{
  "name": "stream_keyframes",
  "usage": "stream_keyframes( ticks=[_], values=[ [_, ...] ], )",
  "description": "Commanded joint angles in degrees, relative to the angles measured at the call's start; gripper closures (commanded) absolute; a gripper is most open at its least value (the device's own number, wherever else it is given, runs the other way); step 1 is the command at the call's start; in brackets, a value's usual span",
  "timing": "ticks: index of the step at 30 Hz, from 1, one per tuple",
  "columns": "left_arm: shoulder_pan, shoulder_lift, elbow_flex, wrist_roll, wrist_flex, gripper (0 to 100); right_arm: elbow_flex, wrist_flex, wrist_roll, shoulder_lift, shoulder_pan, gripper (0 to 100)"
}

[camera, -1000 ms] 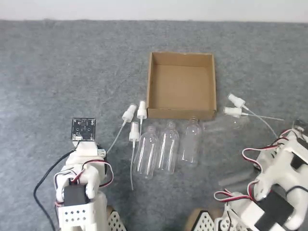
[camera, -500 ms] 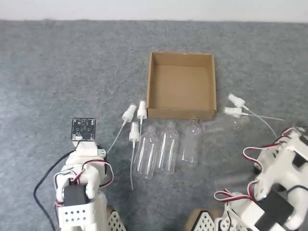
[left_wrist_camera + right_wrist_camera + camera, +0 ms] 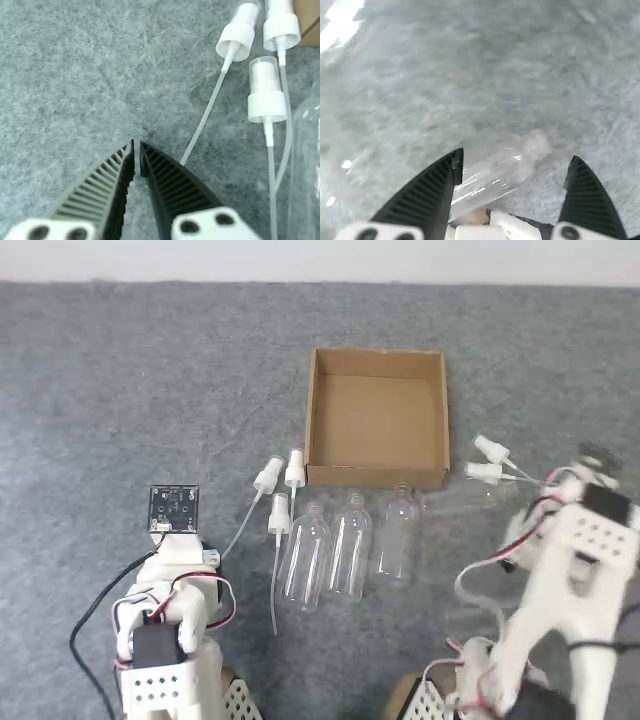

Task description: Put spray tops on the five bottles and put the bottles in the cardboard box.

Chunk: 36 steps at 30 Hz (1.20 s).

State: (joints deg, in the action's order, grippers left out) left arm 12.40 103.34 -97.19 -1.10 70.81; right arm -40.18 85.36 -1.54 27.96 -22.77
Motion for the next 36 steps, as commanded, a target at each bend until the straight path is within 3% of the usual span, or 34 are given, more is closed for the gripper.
stream_keyframes(
  ticks=[1,6,13,17,29,32,36],
  values=[
    [-0.1,0.0,0.7,-0.3,-1.2,99,2.4,8.0,5.0,12.8,14.8,70.9],
    [-0.1,0.0,0.7,-0.3,-1.2,99,-1.0,12.4,10.0,15.7,30.6,71.0],
    [0.0,0.0,0.7,-0.3,-1.2,99,-0.2,11.7,14.2,4.8,34.9,71.0],
    [0.0,0.0,0.7,-0.3,-1.2,99,-0.2,11.2,22.9,-0.4,30.5,71.0],
    [0.1,0.0,0.7,-0.3,-1.2,99,-0.5,3.4,41.1,-7.3,2.7,71.0],
    [0.1,0.0,0.7,-0.3,-1.2,99,-0.2,1.2,39.0,-8.8,-2.0,70.9],
    [-0.2,0.0,0.7,-0.3,-1.3,99,-0.6,2.1,26.5,-8.3,-3.4,70.8]
  ],
)
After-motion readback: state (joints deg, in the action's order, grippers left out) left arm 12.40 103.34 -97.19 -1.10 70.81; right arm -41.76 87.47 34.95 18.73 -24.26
